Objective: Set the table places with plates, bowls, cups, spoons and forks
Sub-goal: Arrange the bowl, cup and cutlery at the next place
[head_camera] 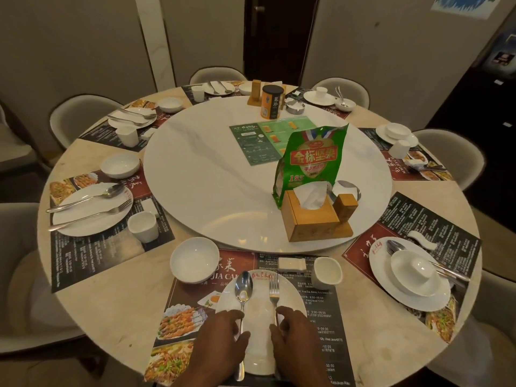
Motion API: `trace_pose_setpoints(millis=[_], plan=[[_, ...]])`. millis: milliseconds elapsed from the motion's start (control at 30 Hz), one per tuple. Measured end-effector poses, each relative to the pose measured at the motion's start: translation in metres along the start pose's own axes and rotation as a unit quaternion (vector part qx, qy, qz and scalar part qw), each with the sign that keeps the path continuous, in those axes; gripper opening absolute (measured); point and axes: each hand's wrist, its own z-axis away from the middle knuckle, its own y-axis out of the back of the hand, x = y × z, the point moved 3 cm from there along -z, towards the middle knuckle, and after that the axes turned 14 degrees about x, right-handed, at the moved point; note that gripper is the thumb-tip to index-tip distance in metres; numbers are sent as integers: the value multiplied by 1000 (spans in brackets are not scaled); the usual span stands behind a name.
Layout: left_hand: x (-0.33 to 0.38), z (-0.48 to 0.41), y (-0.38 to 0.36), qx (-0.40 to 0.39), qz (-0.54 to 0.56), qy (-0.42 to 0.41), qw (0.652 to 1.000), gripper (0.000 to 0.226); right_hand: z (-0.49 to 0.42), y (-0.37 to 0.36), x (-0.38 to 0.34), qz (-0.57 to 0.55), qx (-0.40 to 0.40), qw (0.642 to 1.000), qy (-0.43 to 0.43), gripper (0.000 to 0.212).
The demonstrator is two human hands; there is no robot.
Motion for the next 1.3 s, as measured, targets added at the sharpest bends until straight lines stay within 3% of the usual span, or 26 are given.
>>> trace_pose_setpoints(millis=[67, 133, 233, 300, 367, 533, 1167, 1300], plan=[[-1, -4, 12, 43, 23, 8, 999, 31, -2, 11, 3, -9, 45, 999, 1, 35], [-6, -11, 31, 127, 51, 43, 990, 20, -11, 30, 12, -16, 148, 989, 16, 34], [-18, -27, 52, 209, 102, 125, 965, 19, -39, 61, 31, -19, 223, 972, -72, 43], [-25, -37, 52, 154, 113, 174, 966, 19, -61, 69, 43, -21, 211, 968, -131, 65], [-30, -42, 41, 83, 112, 177, 974, 18, -78, 68, 49, -38, 173, 975, -132, 84], [-37, -36, 23, 2, 92, 184, 979, 13, -93, 57, 47, -68, 96, 987, -113, 94], [-32, -23, 22, 55, 78, 181, 979, 22, -94, 63, 51, -59, 106, 990, -77, 79], [-30, -21, 22, 55, 77, 200, 975, 22, -92, 65, 51, -55, 85, 991, -91, 94]])
